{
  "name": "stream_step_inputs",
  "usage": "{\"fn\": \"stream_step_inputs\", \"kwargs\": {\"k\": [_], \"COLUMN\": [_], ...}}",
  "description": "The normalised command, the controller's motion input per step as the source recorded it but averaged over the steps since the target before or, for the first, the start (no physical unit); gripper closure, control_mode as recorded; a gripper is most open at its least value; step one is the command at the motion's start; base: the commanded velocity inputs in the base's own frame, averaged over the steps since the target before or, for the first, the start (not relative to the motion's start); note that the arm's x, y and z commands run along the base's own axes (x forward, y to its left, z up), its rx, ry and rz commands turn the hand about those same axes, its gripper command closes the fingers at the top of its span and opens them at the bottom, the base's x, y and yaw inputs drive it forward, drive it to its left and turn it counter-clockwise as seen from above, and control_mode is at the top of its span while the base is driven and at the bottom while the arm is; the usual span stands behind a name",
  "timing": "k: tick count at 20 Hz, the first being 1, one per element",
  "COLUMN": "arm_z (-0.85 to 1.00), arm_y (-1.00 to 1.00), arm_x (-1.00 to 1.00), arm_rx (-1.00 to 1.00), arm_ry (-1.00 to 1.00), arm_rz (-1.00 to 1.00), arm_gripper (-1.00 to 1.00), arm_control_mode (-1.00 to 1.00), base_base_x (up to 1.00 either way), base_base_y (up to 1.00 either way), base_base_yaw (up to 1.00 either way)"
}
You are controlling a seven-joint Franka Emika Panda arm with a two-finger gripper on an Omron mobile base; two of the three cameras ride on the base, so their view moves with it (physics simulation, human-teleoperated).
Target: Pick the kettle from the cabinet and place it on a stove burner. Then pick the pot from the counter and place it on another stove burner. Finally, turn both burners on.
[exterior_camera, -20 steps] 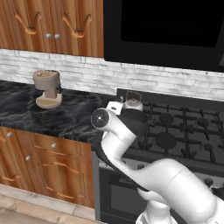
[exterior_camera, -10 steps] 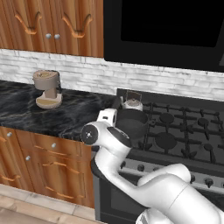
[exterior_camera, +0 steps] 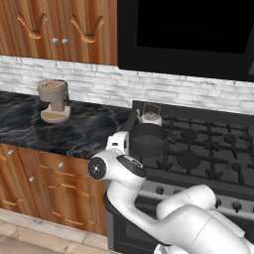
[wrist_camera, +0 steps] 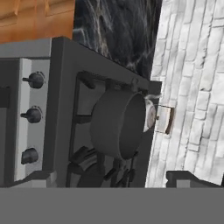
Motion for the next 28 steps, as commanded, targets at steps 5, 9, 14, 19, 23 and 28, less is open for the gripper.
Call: {"fn": "stream_step_inputs", "kwargs": {"k": [5,9,14,19,23,28], "arm_z": [-0.33,-0.34,-0.38,-0.38,-0.40,-0.34], "arm_y": [0.00,0.01,0.03,0.00,0.00,0.04], "arm_x": [0.00,-0.05,-0.10,-0.03,-0.07,-0.04], "arm_rx": [-0.08,-0.11,-0.14,-0.13,-0.15,-0.15], "arm_ry": [0.00,0.00,0.00,0.00,0.01,0.01], "arm_rz": [0.04,0.04,0.02,0.00,0.00,0.00], "arm_gripper": [-1.00,-1.00,-1.00,-1.00,-1.00,-1.00], "arm_control_mode": [-1.00,-1.00,-1.00,-1.00,-1.00,-1.00], "base_base_x": [0.00,0.00,0.00,0.00,0.00,0.00], "base_base_y": [0.00,0.00,0.00,0.00,0.00,0.00], "base_base_yaw": [0.00,0.00,0.00,0.00,0.00,0.00]}}
